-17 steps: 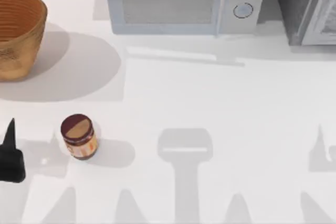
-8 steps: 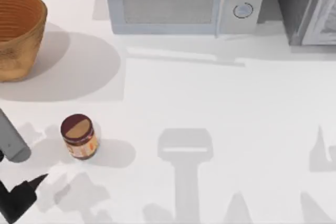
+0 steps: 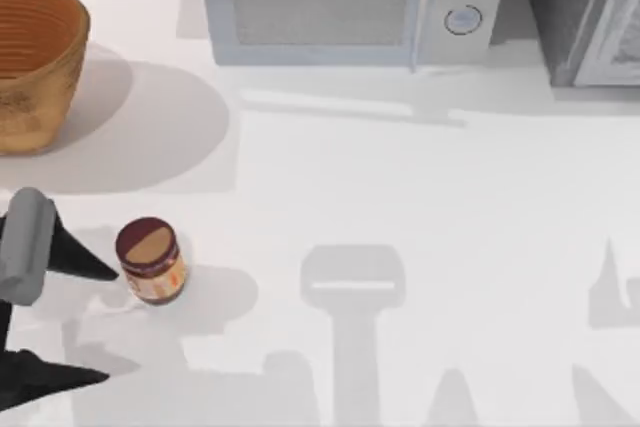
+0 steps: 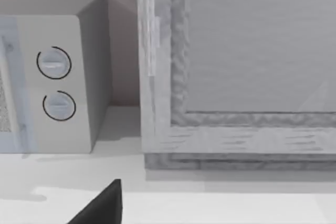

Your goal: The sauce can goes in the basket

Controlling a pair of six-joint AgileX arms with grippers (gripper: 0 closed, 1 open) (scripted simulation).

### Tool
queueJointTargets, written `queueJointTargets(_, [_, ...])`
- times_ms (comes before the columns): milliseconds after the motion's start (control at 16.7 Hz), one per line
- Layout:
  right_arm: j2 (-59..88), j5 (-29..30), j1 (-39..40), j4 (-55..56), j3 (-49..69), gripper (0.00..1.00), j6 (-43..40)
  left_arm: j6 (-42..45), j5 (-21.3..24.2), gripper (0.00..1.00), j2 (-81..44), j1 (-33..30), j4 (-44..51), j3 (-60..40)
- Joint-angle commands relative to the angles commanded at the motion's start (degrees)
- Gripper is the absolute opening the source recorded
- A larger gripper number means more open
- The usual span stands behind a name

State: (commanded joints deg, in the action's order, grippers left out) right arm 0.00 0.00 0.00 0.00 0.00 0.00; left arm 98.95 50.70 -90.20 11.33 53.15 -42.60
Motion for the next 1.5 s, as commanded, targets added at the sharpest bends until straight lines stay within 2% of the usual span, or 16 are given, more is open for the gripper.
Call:
queueJointTargets(420, [0.0,0.0,0.0,0.0,0.0,1.00,0.0,35.5,17.0,1.00,-32.5,4.9,19.6,-15.2])
queueJointTargets(720, [0.0,0.0,0.0,0.0,0.0,1.00,0.0,51.8,24.2,1.00,-46.0,7.4,27.1,-22.6])
queueJointTargets(900, [0.0,0.0,0.0,0.0,0.0,1.00,0.0,55.5,25.8,1.00,-48.9,8.0,28.6,-24.3])
queueJointTargets(1140, [0.0,0.0,0.0,0.0,0.0,1.00,0.0,55.5,25.8,1.00,-48.9,8.0,28.6,-24.3])
queueJointTargets(1260, [0.0,0.0,0.0,0.0,0.0,1.00,0.0,55.4,25.7,1.00,-44.5,6.5,30.1,-23.1])
queueJointTargets(1500, [0.0,0.0,0.0,0.0,0.0,1.00,0.0,50.1,27.7,1.00,-44.2,5.5,24.8,-21.3])
